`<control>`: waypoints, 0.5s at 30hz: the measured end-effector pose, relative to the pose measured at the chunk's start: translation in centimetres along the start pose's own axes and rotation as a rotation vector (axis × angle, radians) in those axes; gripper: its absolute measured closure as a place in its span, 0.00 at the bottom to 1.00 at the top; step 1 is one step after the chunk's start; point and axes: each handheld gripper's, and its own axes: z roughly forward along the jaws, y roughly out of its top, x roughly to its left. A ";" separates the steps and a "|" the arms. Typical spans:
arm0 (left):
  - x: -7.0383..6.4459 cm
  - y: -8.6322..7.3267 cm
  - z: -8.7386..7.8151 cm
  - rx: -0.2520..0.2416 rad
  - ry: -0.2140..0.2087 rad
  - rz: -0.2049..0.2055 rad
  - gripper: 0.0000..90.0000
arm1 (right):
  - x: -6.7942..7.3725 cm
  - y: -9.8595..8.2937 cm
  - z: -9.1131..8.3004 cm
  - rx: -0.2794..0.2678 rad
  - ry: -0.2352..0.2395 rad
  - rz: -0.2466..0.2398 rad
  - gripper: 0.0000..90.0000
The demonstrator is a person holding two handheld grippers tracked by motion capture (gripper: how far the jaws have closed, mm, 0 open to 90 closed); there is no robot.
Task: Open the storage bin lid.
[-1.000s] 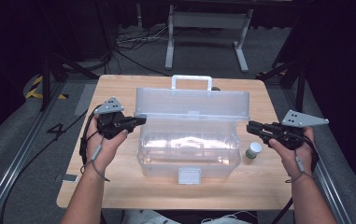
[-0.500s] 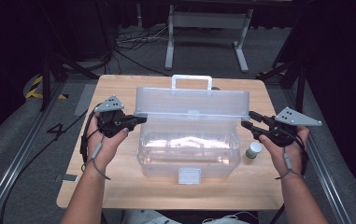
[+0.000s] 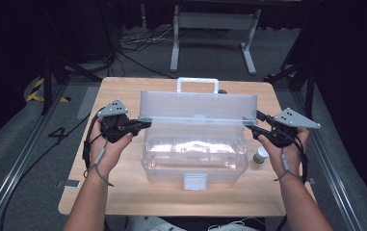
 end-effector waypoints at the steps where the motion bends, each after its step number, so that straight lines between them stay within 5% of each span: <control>1: 0.0 0.0 0.0 0.002 -0.001 0.000 1.00 | 0.1 0.0 0.1 -0.005 -0.005 0.001 0.58; 15: -0.6 -0.8 -1.2 0.009 -0.012 0.019 0.91 | 0.2 0.5 1.1 -0.039 -0.068 -0.022 0.58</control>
